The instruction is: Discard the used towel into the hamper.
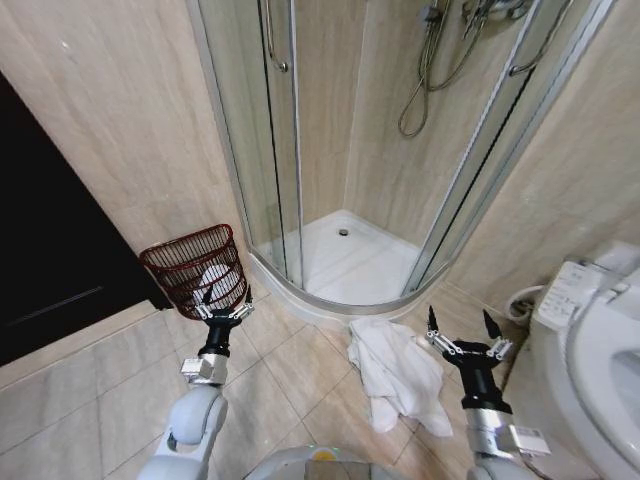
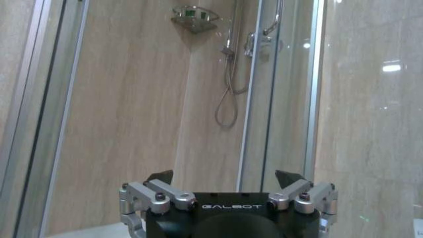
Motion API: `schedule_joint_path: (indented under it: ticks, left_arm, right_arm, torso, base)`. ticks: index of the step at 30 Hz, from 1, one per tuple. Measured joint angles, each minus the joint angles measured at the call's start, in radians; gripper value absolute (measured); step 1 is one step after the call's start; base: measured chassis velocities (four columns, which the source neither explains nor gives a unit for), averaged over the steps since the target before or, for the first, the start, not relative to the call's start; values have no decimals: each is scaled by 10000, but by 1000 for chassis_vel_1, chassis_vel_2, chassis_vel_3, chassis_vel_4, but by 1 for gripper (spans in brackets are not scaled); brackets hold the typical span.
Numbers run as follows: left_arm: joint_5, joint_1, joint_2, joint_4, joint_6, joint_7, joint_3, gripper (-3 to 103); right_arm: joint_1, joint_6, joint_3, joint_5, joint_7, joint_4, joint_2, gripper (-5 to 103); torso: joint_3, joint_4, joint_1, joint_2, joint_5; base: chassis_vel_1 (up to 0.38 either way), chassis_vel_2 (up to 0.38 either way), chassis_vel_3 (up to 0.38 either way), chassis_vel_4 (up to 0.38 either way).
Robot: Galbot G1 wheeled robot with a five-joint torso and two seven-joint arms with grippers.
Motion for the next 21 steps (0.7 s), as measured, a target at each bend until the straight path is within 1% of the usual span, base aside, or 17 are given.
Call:
schedule_joint_path:
  ticks: [6, 11, 12, 13, 14, 15, 16, 17, 18, 19, 20, 21]
  left_arm:
    - [6, 13, 22, 26, -6, 102, 6, 100]
    - [23, 72, -20, 14, -37, 122, 82, 100]
    - [25, 72, -27, 14, -44, 123, 86, 100]
    - [27, 71, -34, 14, -48, 126, 95, 100]
    - [27, 71, -34, 14, -48, 126, 95, 100]
    - [28, 72, -35, 17, -49, 126, 104, 100]
    - [28, 72, -34, 19, -49, 126, 119, 100]
    - [28, 72, -34, 19, -49, 126, 119, 100]
    - [28, 68, -33, 23, -49, 126, 132, 100]
    - [25, 42, -28, 41, -49, 126, 163, 100]
    - [18, 22, -28, 55, -48, 126, 180, 100]
    - [18, 22, -28, 55, -48, 126, 180, 100]
  right_arm:
    - [12, 52, -6, -57, -33, -24, 0, 100]
    - [-71, 104, 1, -35, 5, -2, 0, 100]
    - [-87, 78, -34, -34, 122, -1, 0, 100]
    - [-103, -120, -99, -40, 378, 41, 0, 100]
    - [-103, -120, -99, -40, 378, 41, 0, 100]
    - [-91, -501, -130, 62, 601, 75, 0, 100]
    - [-28, -791, -117, 310, 718, 46, 0, 100]
    - [-28, -791, -117, 310, 718, 46, 0, 100]
    - [63, -993, -85, 529, 800, -33, 0, 100]
    - [338, -1406, 44, 1010, 1029, -415, 0, 100]
    - [507, -1576, 135, 1209, 1123, -715, 0, 100]
    - [507, -1576, 135, 1209, 1123, -715, 0, 100]
  torso:
    - [8, 0, 1, 12, 0]
    - [26, 0, 11, 32, 0]
    - [30, -1, 14, 35, 1]
    - [34, -3, 17, 38, 0]
    - [34, -3, 17, 38, 0]
    - [37, 0, 19, 44, 0]
    - [38, -1, 19, 46, -1]
    - [38, -1, 19, 46, -1]
    - [39, -1, 20, 49, -2]
    - [40, -1, 19, 54, -2]
    - [40, -1, 18, 57, -1]
    - [40, -1, 18, 57, -1]
  base:
    - [-29, 25, 28, -35]
    - [-126, 122, 120, -131]
    - [-145, 132, 122, -148]
    - [-176, 132, 128, -120]
    - [-176, 132, 128, -120]
    - [-89, 127, 84, -21]
    - [-32, 79, 84, -21]
    - [-32, 79, 84, -21]
    - [-32, 79, 5, -5]
    - [28, 23, -50, -6]
    - [28, -21, -50, -6]
    - [28, -21, -50, -6]
